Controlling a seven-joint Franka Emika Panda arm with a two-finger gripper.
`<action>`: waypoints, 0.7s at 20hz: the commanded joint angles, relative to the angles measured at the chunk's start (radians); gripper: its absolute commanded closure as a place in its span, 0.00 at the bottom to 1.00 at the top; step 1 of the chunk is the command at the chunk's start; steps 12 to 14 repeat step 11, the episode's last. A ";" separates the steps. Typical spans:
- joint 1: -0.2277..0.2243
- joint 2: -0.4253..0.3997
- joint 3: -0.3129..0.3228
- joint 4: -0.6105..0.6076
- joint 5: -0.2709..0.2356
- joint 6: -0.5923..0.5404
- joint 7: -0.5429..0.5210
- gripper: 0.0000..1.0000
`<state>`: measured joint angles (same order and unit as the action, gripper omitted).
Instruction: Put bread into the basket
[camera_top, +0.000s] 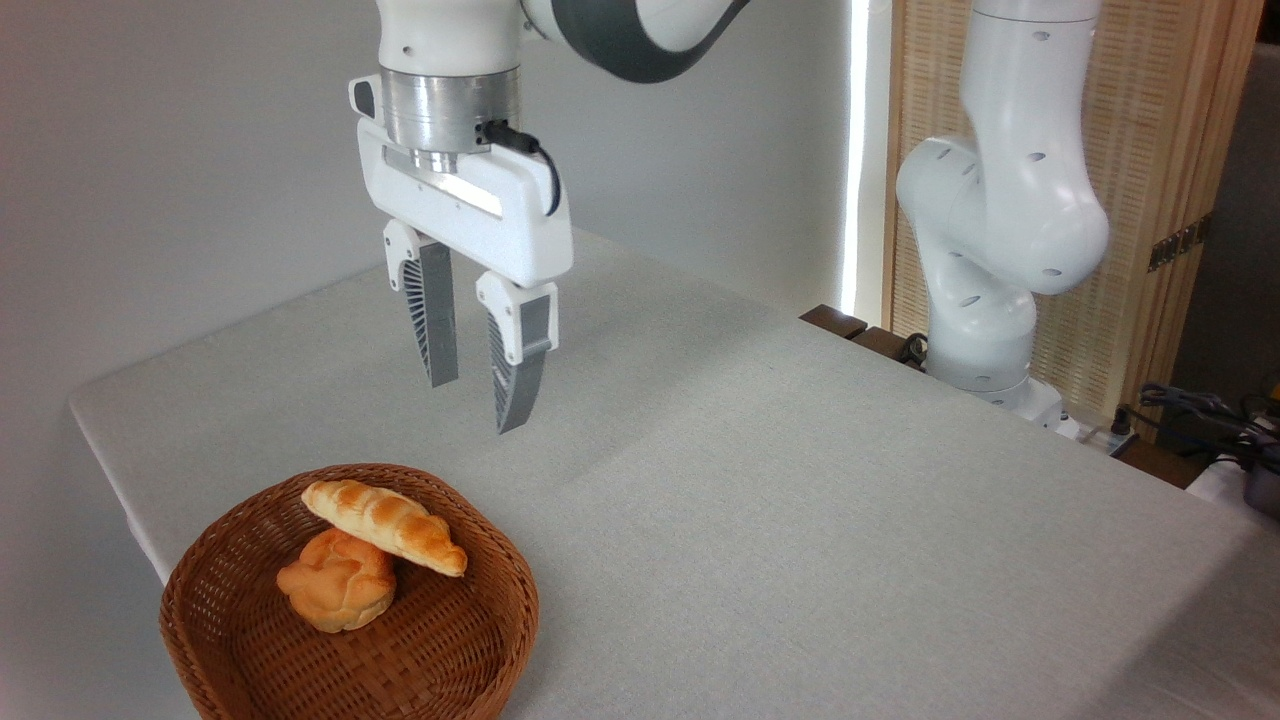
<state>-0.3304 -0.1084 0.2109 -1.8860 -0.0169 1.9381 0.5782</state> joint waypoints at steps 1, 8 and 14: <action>-0.004 -0.007 0.025 0.016 -0.014 -0.083 -0.027 0.00; -0.013 -0.005 0.019 0.016 -0.014 -0.099 -0.098 0.00; -0.013 -0.005 0.019 0.016 -0.014 -0.100 -0.095 0.00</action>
